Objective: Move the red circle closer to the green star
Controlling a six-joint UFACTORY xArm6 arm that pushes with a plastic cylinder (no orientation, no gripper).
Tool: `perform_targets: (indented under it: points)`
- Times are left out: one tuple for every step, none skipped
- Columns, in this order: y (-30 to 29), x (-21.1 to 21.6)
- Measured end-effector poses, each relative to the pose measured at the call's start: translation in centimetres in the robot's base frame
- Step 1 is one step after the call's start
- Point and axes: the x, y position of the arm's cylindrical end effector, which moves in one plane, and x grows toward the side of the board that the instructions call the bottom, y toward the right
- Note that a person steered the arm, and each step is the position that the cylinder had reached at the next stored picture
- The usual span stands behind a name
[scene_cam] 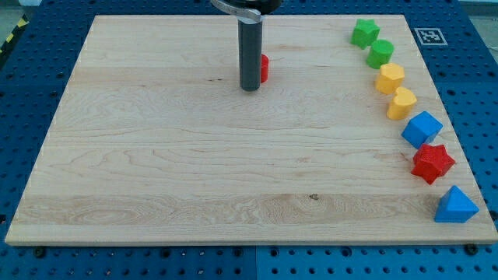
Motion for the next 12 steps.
perform_targets:
  points:
    - [0.0, -0.6]
    - [0.0, -1.2]
    - [0.0, -2.6]
    - [0.1, -5.0]
    - [1.2, -7.1]
    - [2.7, -9.1]
    - [4.2, -11.2]
    - [5.2, -13.3]
    - [5.3, -14.0]
    - [3.6, -14.0]
    - [2.9, -12.6]
    - [4.6, -9.7]
